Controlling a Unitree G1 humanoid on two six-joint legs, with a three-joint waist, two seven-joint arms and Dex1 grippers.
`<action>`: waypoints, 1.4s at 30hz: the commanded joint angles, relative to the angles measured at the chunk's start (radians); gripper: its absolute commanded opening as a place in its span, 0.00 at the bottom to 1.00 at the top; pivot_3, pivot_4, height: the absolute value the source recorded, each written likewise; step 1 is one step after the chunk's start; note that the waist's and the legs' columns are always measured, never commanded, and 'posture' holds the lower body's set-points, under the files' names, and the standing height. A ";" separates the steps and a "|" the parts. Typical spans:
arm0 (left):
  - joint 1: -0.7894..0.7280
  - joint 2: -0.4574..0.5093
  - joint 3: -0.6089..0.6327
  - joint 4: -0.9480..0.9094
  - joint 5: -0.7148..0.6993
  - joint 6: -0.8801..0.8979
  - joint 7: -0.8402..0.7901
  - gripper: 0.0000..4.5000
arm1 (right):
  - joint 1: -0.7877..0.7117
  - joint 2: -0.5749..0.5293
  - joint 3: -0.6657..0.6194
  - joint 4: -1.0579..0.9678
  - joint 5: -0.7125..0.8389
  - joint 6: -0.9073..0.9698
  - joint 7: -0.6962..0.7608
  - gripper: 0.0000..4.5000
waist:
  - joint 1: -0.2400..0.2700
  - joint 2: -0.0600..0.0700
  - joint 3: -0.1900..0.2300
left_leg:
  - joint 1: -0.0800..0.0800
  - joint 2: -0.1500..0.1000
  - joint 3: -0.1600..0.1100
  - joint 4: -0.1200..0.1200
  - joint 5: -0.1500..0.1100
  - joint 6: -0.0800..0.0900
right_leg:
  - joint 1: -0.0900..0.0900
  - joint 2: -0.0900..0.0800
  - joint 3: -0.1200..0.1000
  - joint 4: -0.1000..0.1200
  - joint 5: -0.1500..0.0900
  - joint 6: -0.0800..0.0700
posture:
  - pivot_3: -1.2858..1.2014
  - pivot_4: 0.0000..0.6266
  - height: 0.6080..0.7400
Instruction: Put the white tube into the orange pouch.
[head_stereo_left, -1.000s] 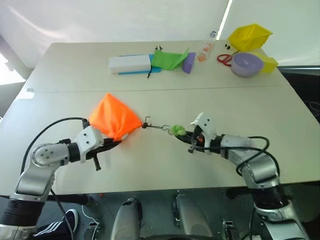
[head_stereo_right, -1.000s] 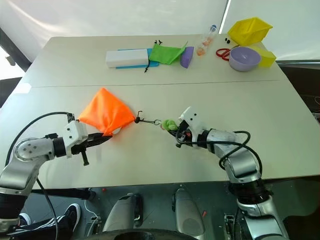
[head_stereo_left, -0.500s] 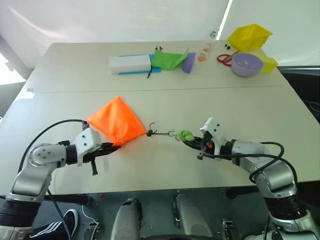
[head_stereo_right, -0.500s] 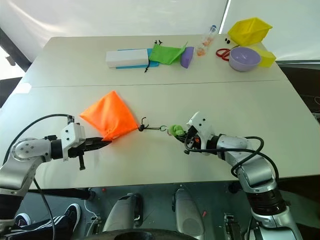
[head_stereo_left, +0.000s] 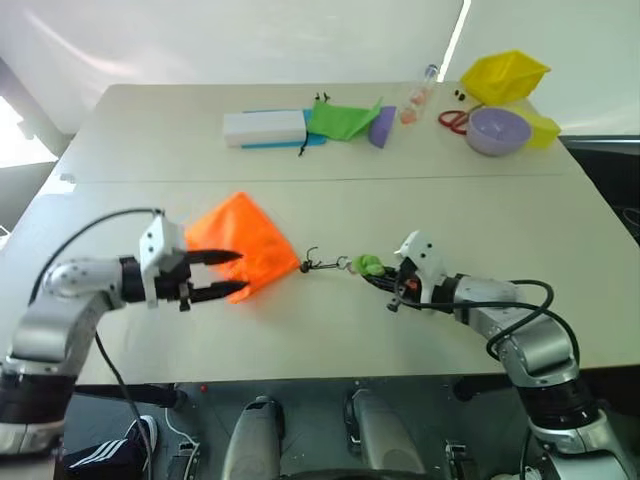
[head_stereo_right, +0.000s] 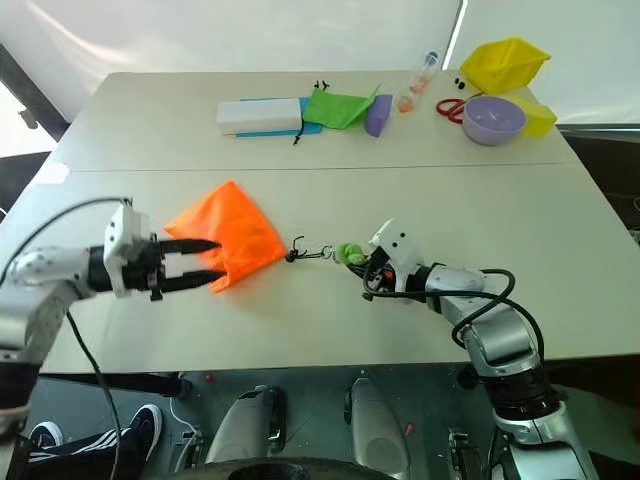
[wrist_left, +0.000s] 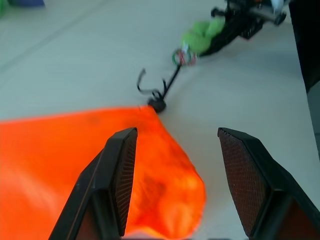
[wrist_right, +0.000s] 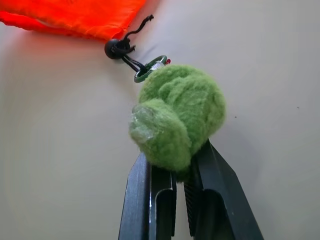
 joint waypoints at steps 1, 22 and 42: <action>-0.128 -0.011 -0.074 0.083 0.065 -0.044 -0.049 0.60 | -0.026 0.013 0.006 0.009 -0.011 -0.038 -0.009 0.00 | 0.005 0.000 0.000 | 0.001 0.000 0.000 0.000 0.000 0.000 | 0.001 0.000 0.000 0.000 0.000 0.000 | 0.52 0.24 1.00; -0.718 -0.360 -0.393 0.977 0.422 -0.342 -0.381 0.60 | -0.064 0.104 0.053 0.129 -0.112 -0.165 -0.082 0.00 | 0.017 0.000 0.000 | -0.002 -0.001 -0.001 0.000 0.000 0.000 | 0.001 0.002 0.001 -0.001 -0.001 0.002 | 0.52 0.24 1.00; -0.600 -0.350 -0.421 0.698 0.523 -0.124 -0.269 0.60 | -0.069 0.123 0.057 0.140 -0.139 -0.186 -0.092 0.00 | 0.012 0.000 0.000 | -0.001 0.000 -0.002 0.000 0.000 0.000 | 0.001 0.003 0.000 0.001 0.000 0.005 | 0.52 0.24 1.00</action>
